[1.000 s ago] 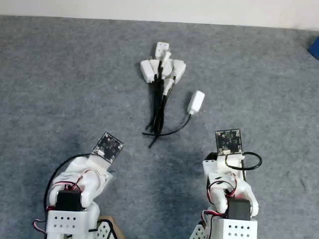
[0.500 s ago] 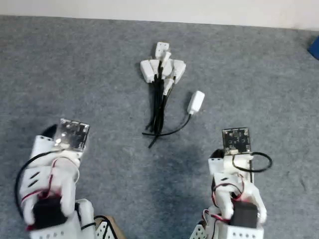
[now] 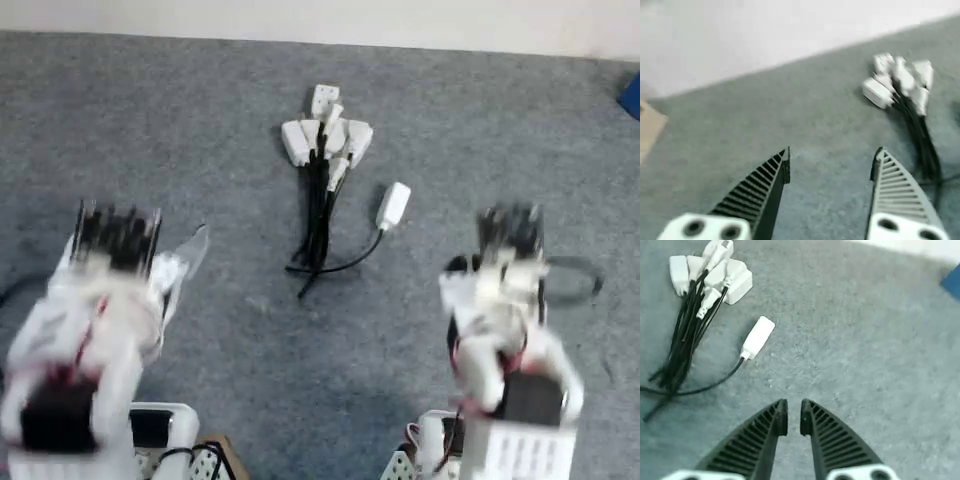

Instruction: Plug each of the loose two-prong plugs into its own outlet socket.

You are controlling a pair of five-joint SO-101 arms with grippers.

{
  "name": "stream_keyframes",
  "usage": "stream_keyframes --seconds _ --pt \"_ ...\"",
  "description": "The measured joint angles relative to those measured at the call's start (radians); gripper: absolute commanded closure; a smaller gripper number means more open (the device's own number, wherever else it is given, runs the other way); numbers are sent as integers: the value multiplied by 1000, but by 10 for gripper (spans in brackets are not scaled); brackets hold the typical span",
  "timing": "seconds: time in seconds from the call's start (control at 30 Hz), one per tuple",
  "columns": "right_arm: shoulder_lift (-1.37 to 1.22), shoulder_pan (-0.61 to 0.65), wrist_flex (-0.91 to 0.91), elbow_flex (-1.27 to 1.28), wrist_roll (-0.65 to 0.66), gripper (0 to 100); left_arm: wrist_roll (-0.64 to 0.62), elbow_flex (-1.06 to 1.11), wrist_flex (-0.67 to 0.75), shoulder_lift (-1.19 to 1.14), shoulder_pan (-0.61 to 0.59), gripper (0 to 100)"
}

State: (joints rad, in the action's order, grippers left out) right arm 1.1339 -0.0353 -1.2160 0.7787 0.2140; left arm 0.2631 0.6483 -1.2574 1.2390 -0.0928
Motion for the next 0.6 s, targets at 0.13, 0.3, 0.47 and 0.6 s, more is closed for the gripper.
stream_keyframes --seconds 0.13,0.3,0.47,0.6 --pt "-325 2 0 -227 -118 933 -14 -183 -5 -345 54 736" --pt "-647 81 0 -339 -190 933 -14 -397 -46 -763 118 736" --pt "-810 170 21 -342 -193 933 -14 -600 -89 -1086 169 734" --pt "-825 176 91 -324 -203 929 -14 -747 -91 -1275 169 733"
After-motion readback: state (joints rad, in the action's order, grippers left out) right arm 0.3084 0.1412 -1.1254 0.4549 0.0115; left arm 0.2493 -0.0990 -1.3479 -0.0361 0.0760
